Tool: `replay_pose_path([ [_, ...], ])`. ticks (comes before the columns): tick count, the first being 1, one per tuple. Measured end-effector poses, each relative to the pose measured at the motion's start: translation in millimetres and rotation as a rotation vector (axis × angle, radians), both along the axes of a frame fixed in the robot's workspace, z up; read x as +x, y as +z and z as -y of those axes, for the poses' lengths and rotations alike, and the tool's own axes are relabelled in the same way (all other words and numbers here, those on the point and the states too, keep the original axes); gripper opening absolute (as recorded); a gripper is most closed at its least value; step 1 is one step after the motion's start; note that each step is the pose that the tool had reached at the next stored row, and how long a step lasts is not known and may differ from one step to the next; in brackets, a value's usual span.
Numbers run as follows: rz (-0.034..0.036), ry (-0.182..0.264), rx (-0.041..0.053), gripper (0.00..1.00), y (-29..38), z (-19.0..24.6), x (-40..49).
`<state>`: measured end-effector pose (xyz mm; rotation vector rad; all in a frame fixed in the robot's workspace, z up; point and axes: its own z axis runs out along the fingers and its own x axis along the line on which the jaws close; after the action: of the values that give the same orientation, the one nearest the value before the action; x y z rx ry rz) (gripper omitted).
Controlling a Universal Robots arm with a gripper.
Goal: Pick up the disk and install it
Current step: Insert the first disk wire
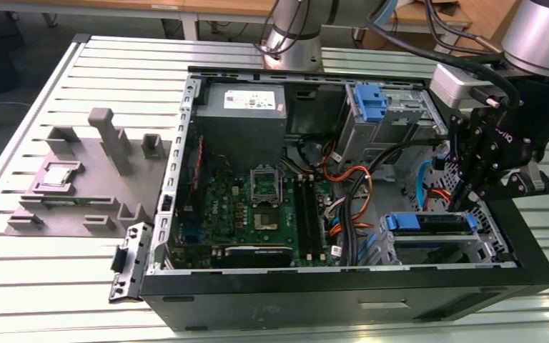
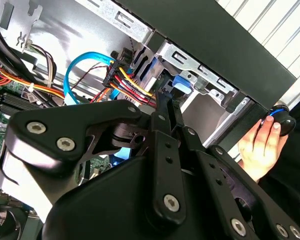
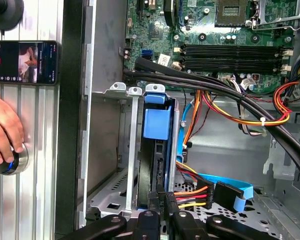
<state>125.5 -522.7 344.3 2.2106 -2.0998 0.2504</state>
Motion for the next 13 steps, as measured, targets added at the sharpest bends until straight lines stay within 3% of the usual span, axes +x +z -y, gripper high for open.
replay_pose_path([
  [4, 0.0001, 0.000, 0.0024, 0.16, 0.0, 0.0, 0.0],
  [7, 0.0000, -0.001, 0.0179, 0.16, -0.5, 0.3, 0.0],
  [9, 0.0000, -0.001, 0.0229, 0.16, -1.0, 1.2, 0.0],
  [13, 0.0002, -0.003, 0.0242, 0.16, -3.5, 4.7, -0.1],
])
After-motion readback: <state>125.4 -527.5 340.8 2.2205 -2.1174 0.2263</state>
